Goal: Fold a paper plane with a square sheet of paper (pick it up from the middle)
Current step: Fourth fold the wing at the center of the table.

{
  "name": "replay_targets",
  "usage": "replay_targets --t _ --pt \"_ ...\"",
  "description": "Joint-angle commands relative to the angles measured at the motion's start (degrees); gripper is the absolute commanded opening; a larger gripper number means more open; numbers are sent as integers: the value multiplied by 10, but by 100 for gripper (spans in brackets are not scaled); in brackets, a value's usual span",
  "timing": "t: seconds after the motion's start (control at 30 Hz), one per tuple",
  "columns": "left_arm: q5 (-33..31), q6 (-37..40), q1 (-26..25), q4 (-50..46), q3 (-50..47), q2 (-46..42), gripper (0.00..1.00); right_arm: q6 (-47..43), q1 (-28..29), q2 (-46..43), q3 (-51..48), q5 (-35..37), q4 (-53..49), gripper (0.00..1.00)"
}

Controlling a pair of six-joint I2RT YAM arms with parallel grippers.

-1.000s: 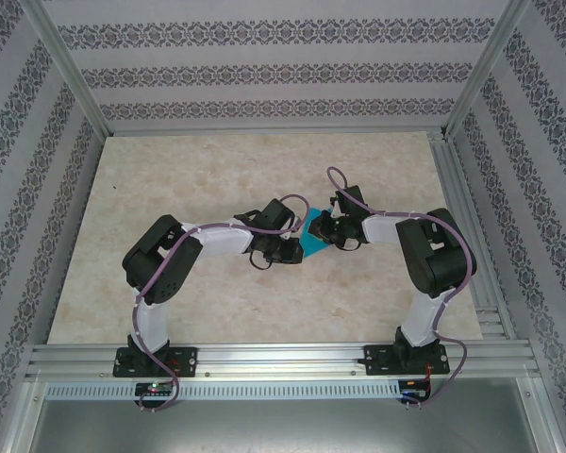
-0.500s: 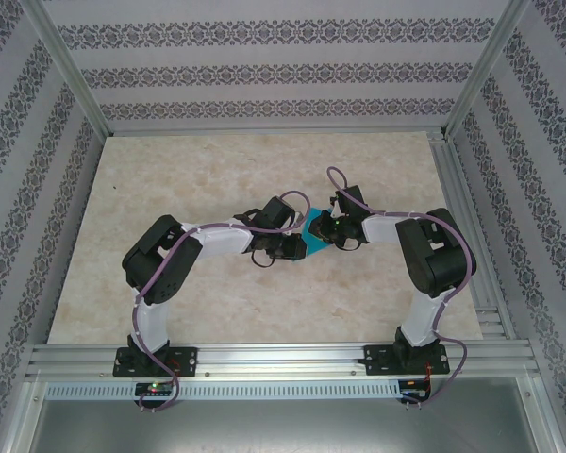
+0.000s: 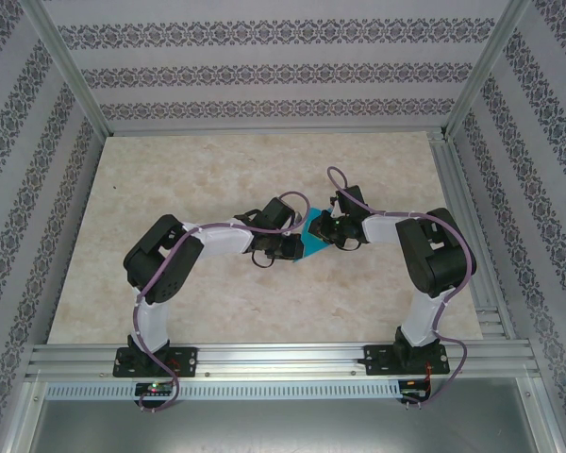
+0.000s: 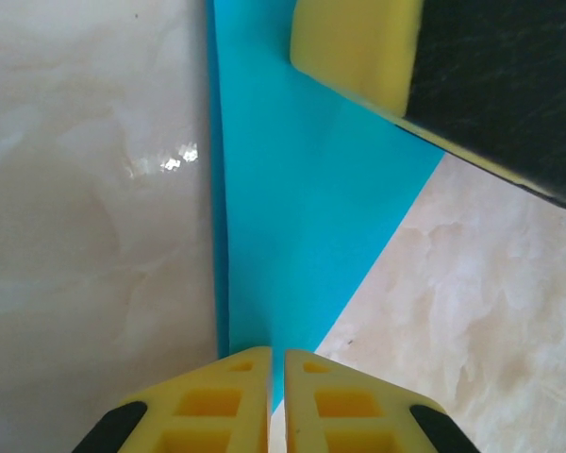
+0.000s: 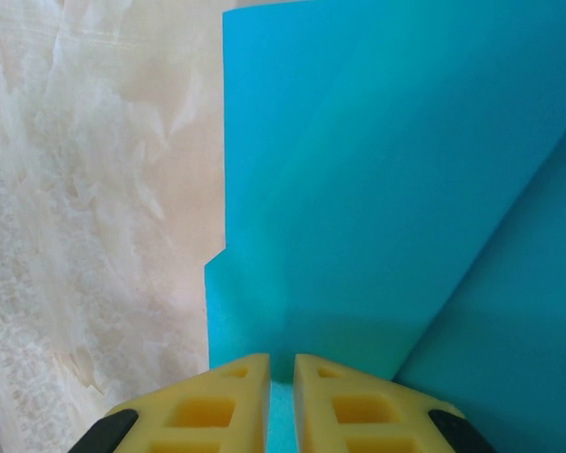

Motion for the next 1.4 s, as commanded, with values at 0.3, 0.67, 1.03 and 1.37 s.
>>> replay_targets --t 0.3,0.67,1.03,1.37 --pt "-54 21 0 -73 12 16 12 -7 -4 50 -31 62 -55 17" --pt "1 33 0 -69 1 -17 12 -4 -5 52 -33 62 -52 17" --pt "30 5 0 -26 19 -17 14 -3 -5 55 -36 60 -47 16" --pt "-4 5 0 -61 14 4 14 -2 -7 59 -36 58 -45 16"
